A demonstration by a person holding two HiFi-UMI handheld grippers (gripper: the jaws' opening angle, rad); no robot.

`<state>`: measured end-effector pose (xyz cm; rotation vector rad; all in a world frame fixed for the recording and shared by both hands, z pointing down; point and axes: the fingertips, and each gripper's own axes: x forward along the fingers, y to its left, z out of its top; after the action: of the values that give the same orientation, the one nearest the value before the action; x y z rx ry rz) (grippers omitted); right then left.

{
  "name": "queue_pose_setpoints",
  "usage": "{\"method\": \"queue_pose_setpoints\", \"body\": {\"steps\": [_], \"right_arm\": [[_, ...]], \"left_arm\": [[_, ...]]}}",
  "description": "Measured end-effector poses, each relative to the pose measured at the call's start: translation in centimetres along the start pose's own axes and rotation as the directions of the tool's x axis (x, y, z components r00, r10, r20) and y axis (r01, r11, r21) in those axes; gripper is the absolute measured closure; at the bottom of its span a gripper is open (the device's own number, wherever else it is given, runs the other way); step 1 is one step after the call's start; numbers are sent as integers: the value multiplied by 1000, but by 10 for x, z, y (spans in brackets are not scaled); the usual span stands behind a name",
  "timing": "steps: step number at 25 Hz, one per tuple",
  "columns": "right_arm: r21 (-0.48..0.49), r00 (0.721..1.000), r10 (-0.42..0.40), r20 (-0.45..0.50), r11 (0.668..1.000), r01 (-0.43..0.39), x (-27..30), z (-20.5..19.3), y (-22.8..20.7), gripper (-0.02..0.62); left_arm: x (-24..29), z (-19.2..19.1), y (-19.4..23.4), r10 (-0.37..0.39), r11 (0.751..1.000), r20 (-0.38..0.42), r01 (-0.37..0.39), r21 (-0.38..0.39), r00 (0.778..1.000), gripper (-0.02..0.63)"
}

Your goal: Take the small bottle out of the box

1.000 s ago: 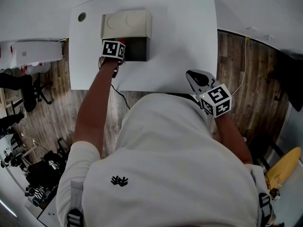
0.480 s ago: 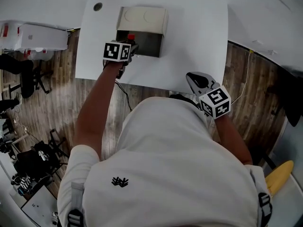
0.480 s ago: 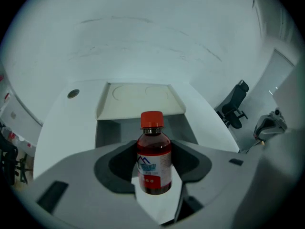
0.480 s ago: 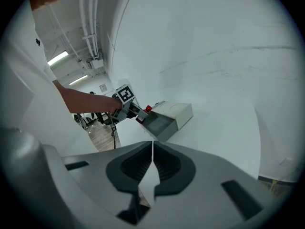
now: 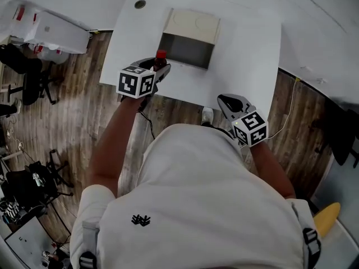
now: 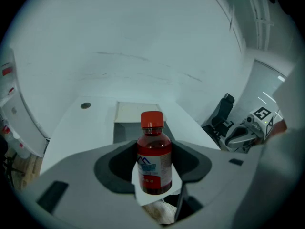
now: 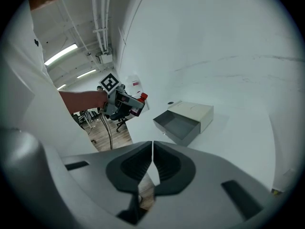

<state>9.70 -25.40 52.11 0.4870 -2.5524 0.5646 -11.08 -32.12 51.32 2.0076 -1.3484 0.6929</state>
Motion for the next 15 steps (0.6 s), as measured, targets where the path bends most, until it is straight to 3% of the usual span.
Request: {"method": "queue_pose_setpoints", "body": {"steps": [8,15], "right_arm": [[-14,1000,-28,3,999,28,20,-4,56,585],[-30,998,-68,1,997,68,28,-12,108,586]], "left_arm": [[-83,-27,-15,-71,997,139,71,6,988,380],[-147,-62,-26,-113,993,206,106,48,972,380]]}}
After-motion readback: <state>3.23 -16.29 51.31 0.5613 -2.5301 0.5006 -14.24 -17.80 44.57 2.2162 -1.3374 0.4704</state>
